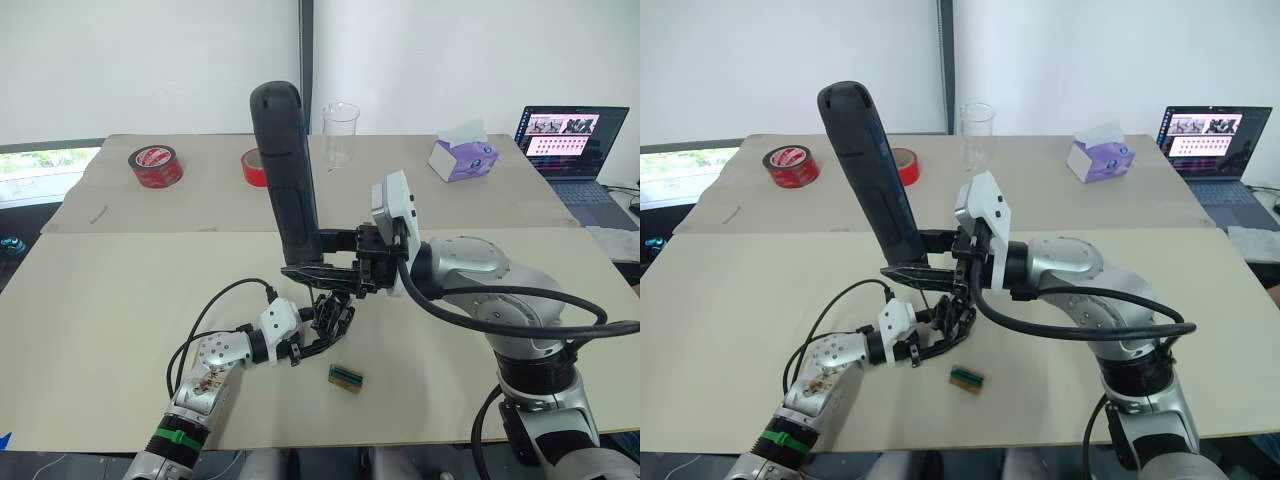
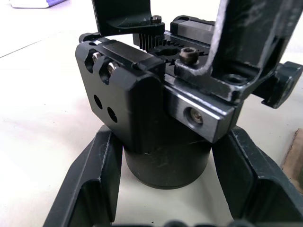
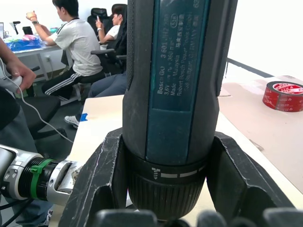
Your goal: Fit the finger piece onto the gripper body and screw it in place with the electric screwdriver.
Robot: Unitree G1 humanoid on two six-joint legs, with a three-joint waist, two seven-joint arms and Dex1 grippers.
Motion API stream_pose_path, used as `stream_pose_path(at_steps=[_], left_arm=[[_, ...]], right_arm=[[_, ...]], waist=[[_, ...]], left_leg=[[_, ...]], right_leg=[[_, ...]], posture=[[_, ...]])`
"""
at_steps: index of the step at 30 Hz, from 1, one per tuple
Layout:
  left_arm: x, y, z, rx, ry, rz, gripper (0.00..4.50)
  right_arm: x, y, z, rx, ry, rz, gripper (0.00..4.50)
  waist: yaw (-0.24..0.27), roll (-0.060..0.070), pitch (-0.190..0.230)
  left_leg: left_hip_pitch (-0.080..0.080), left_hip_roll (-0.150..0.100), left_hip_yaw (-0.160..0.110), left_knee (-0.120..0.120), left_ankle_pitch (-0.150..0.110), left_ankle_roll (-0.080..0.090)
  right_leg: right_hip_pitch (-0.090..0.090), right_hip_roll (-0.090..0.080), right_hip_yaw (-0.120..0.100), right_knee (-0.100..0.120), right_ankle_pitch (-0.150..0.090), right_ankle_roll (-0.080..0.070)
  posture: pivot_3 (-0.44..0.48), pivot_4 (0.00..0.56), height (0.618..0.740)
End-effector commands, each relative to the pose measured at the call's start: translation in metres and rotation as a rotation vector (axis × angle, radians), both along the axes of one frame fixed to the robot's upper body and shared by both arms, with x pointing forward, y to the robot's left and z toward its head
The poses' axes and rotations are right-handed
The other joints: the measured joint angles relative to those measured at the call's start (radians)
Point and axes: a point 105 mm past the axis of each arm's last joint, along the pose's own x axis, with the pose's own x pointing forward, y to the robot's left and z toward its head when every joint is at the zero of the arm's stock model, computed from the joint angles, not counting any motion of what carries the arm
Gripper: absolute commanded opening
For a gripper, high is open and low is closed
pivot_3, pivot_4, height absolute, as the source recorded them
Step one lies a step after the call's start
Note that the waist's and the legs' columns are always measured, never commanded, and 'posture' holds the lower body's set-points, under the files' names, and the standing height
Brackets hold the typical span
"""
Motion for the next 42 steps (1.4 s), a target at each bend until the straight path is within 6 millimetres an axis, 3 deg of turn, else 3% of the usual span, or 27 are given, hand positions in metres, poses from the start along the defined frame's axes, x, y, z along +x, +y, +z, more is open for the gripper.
stream_pose_path(at_steps=[1, 42], left_arm=[[-0.009, 0.008, -0.032, 0.067, 0.122, 0.01, 2.26], [-0.011, 0.01, -0.03, 0.07, 0.123, 0.022, 2.26]], right_arm=[[-0.003, -0.002, 0.014, 0.038, -0.059, 0.001, 1.92], [-0.001, 0.003, 0.002, 0.014, -0.019, 0.003, 1.92]], waist=[[0.0, 0.0, 0.0], [-0.006, 0.0, 0.0]], left_leg=[[0.0, 0.0, 0.0, 0.0, 0.0, 0.0], [0.0, 0.0, 0.0, -0.001, 0.0, 0.0]], right_leg=[[0.0, 0.0, 0.0, 0.0, 0.0, 0.0], [0.0, 0.0, 0.0, 0.0, 0.0, 0.0]], posture=[[0.0, 0.15, 0.74], [0.0, 0.15, 0.74]])
